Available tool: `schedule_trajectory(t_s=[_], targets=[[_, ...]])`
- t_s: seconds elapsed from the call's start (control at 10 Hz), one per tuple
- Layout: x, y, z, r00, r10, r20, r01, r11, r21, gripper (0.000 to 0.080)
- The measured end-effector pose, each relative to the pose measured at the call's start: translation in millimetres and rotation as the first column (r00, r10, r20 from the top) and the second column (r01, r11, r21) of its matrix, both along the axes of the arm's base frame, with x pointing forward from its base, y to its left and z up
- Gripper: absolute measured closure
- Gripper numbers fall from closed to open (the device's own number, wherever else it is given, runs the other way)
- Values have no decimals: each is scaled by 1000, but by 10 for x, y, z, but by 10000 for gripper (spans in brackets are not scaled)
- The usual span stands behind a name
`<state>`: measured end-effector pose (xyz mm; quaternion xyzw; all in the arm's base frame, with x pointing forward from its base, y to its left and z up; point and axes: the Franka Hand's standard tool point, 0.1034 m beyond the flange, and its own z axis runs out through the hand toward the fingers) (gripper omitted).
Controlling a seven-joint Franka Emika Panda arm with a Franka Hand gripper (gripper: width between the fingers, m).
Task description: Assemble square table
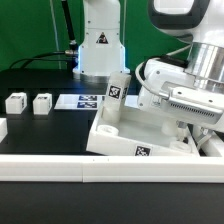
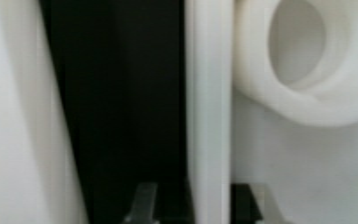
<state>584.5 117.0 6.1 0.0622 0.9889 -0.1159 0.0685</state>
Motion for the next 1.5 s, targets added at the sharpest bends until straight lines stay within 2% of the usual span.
schedule_trajectory(t_s=[0.2,0.3,0.4,0.5,0.6,0.7,0.8,0.9,1.5], targets=[[7,-70,9,1000,-10,-3,10,1000,-11,732],[13,-140,19,1000,-20,-5,20,1000,-21,509],[16,-202,32,1000,-29,-8,28,999,-33,509],[25,-262,45,999,-37,-9,37,999,-41,325],[27,-308,47,999,-44,-10,43,998,-47,211],[28,-326,48,999,-47,-11,46,998,-48,211],[32,-332,50,999,-48,-10,47,998,-48,163],[34,-335,51,999,-48,-10,48,998,-48,152],[45,-349,66,999,-52,-10,51,997,-52,150]])
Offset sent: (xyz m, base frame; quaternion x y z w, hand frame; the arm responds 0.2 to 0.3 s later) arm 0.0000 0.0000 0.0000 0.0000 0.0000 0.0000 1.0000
